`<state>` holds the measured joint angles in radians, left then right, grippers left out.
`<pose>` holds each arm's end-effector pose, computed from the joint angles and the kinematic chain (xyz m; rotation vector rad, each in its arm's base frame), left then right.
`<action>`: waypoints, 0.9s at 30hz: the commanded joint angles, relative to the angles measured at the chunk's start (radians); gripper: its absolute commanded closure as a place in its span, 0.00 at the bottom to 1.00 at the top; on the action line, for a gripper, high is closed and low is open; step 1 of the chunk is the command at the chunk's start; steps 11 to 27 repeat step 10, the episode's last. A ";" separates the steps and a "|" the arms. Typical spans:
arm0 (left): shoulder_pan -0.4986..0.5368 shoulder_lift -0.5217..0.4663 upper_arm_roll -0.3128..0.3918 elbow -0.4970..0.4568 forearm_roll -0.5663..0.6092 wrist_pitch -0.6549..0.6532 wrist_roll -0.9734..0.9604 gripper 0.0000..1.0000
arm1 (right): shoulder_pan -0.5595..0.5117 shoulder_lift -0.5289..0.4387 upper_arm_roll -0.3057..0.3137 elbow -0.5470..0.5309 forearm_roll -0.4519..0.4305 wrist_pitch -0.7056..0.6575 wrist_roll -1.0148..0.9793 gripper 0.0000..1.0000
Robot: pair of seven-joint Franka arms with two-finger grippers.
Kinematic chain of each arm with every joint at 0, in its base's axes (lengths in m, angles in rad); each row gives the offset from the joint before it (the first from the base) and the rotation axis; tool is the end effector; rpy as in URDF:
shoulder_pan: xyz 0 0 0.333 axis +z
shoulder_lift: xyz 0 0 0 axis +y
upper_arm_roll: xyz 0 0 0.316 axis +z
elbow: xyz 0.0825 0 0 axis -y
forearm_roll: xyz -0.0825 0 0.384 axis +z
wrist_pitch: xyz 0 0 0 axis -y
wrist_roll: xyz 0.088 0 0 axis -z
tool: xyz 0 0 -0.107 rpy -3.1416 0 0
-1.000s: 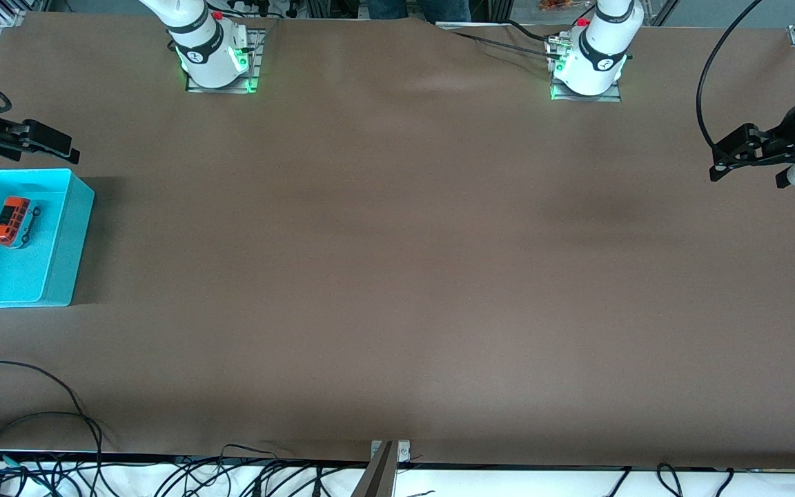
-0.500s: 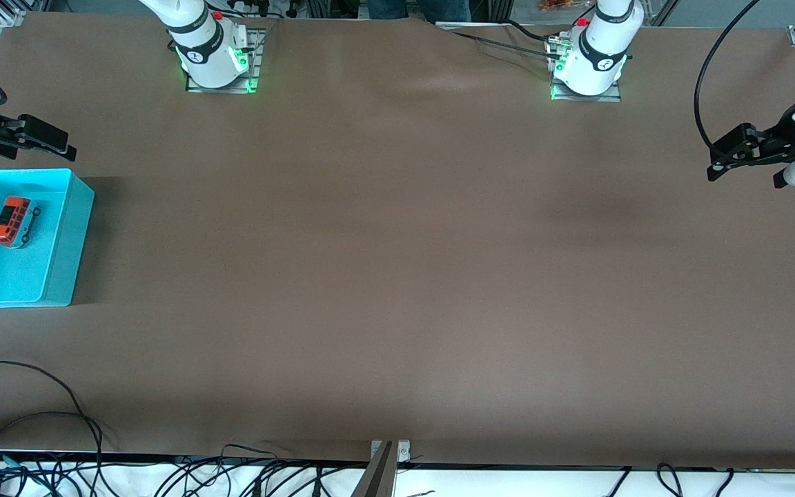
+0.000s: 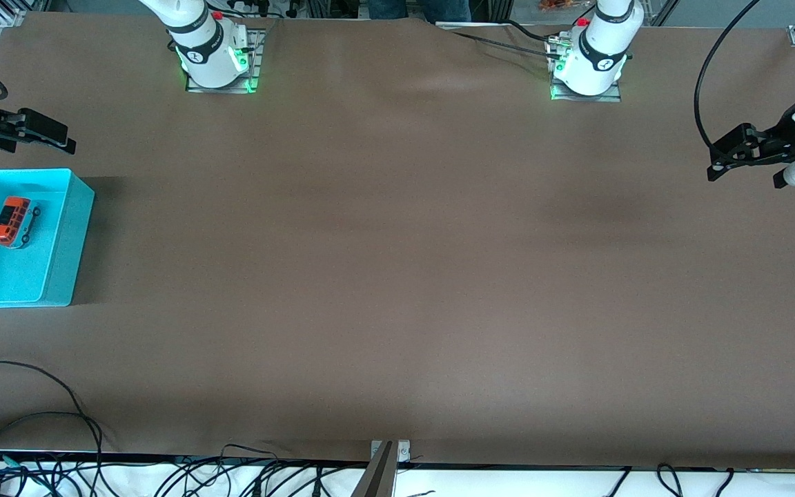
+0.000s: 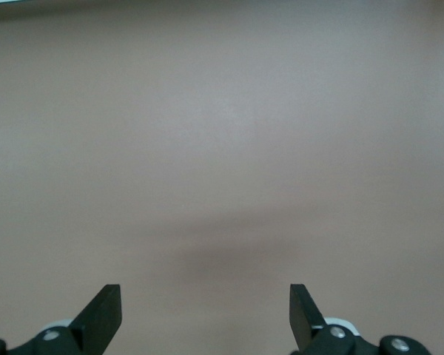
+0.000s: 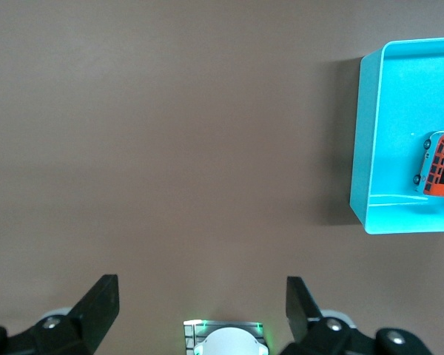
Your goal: Wind up bus and store in blue box
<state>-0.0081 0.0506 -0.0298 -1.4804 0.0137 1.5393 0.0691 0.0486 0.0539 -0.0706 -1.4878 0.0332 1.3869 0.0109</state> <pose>0.5673 -0.0195 0.6359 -3.1248 0.1665 -0.0127 0.5512 -0.0070 0.6186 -3.1019 0.0458 0.2401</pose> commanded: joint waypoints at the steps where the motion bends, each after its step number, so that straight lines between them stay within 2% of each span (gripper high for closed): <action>1: -0.003 0.020 0.002 0.038 -0.012 -0.018 -0.006 0.00 | -0.004 -0.014 0.003 0.009 -0.012 -0.037 -0.020 0.00; 27: -0.004 0.020 0.001 0.040 -0.014 -0.018 -0.006 0.00 | -0.004 -0.020 0.000 0.009 -0.010 -0.037 -0.022 0.00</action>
